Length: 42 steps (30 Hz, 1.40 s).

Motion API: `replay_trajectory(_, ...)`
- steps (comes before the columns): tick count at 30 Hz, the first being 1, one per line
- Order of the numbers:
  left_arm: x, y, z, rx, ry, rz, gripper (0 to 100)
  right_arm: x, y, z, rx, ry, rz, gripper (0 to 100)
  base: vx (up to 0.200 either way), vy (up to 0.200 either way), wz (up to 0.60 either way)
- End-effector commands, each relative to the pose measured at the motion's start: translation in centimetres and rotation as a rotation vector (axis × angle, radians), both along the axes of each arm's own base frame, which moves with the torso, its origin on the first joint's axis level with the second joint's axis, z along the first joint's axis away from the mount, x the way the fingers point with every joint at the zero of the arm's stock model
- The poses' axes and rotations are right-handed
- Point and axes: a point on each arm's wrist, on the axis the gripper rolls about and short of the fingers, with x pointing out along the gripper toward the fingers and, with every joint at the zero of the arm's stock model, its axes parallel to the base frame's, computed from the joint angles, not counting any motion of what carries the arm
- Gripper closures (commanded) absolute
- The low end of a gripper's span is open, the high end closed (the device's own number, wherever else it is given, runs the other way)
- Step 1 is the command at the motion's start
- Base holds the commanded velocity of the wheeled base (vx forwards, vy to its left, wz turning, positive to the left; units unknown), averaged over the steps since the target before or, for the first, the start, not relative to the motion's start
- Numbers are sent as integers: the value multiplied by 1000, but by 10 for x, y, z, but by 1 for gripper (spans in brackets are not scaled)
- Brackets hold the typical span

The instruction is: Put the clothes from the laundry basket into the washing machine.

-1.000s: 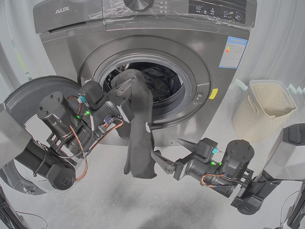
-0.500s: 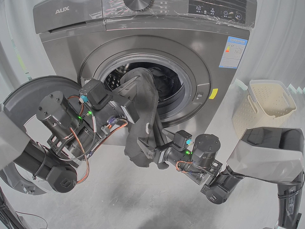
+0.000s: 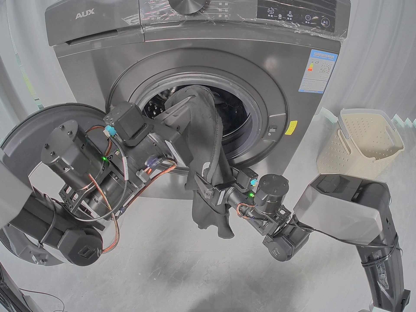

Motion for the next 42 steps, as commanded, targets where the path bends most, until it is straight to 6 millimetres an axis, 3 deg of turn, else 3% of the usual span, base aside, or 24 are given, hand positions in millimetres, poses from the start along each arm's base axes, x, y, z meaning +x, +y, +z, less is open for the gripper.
replay_trajectory(1,-4,-1,2,-4,-3,-11,100,6,5,-12,-2,4,-5,0,0,0,0)
replay_trajectory(2,-4,-1,2,-5,-2,-10,100,7,5,-11,1,0,-5,0,0,0,0)
replay_trajectory(3,-2,0,0,-3,4,-5,100,7,6,-8,8,-9,-3,100,0,0,0)
replay_trajectory(6,3,2,-4,4,16,8,100,7,4,-2,17,-18,-9,100,0,0,0)
replay_trajectory(9,20,14,-16,27,47,70,100,5,-8,14,26,-27,-29,100,0,0,0)
replay_trajectory(16,37,28,-45,85,129,129,100,-22,-31,47,29,-23,-35,100,0,0,0)
replay_trajectory(20,36,29,-66,133,189,116,100,-29,-36,59,35,-32,-34,100,0,0,0)
replay_trajectory(23,41,33,-96,201,271,104,100,-35,-38,76,61,-63,-29,100,0,0,0)
replay_trajectory(30,59,48,-136,293,349,127,100,-42,-34,80,69,-64,-10,100,0,0,0)
replay_trajectory(35,64,56,-144,314,361,138,100,-41,-31,80,73,-69,-6,100,0,0,0)
replay_trajectory(36,64,58,-144,317,362,144,0,-40,-31,80,74,-70,-7,100,0,0,0)
replay_trajectory(42,54,61,-155,352,406,96,0,-32,-33,84,84,-86,-22,100,0,0,0)
